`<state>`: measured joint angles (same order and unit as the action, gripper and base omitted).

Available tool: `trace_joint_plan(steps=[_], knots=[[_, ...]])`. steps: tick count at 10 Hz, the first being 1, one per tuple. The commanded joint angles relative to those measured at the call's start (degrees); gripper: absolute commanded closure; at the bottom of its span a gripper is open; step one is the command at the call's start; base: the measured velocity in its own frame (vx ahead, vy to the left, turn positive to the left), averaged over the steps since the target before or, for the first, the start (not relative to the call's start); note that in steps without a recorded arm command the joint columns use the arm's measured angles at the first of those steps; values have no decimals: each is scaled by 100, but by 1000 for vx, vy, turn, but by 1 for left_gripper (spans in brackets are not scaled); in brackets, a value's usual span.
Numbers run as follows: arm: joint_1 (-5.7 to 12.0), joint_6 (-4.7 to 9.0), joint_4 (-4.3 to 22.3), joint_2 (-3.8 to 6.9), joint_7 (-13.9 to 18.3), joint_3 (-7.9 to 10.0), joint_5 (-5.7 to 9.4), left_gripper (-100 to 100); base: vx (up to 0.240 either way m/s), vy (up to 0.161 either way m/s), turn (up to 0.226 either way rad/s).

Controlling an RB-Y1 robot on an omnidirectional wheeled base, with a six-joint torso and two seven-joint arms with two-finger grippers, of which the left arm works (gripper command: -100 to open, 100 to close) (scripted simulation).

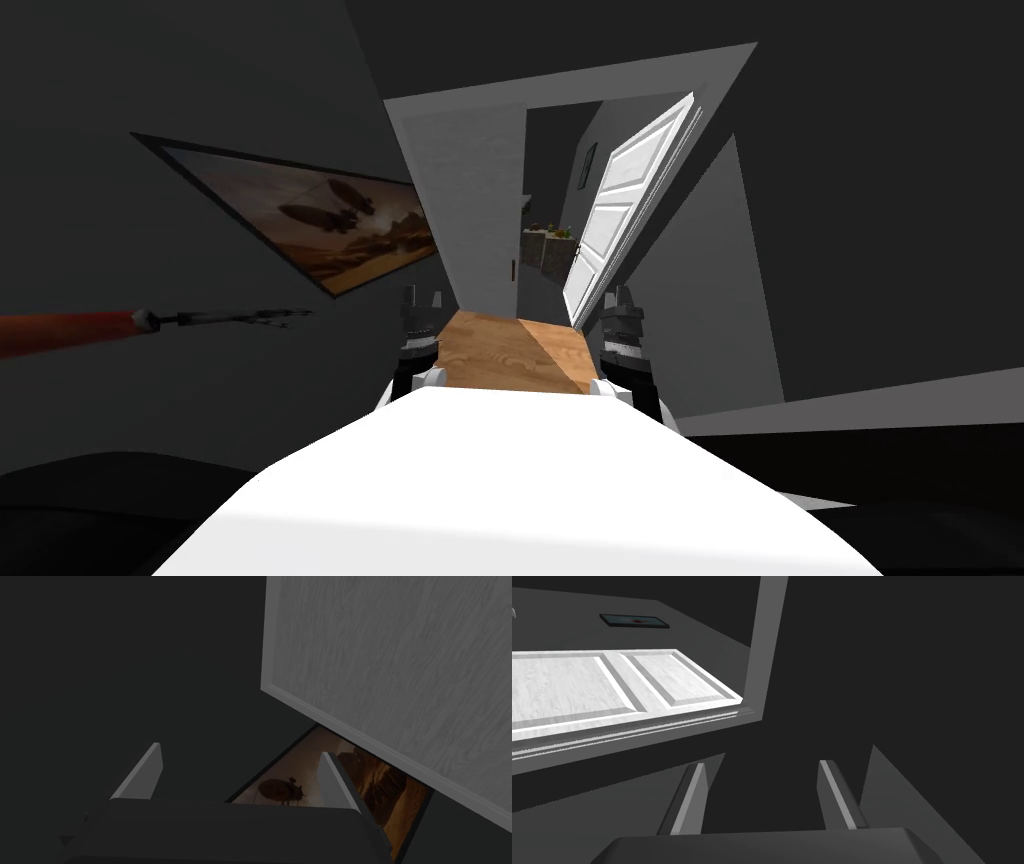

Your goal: Push the door open

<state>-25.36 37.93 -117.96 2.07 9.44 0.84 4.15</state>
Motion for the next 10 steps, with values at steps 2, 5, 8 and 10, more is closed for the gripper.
trace_joint_plan(steps=[2,5,8,10], knots=[[89,69,277,45,194,-16,131,-100,89,11,-108],[212,133,611,100,427,-21,296,-100,93,10,-101],[347,202,973,150,681,-26,477,-100,93,18,-118],[443,252,1232,177,862,-30,605,-100,106,20,-107]])
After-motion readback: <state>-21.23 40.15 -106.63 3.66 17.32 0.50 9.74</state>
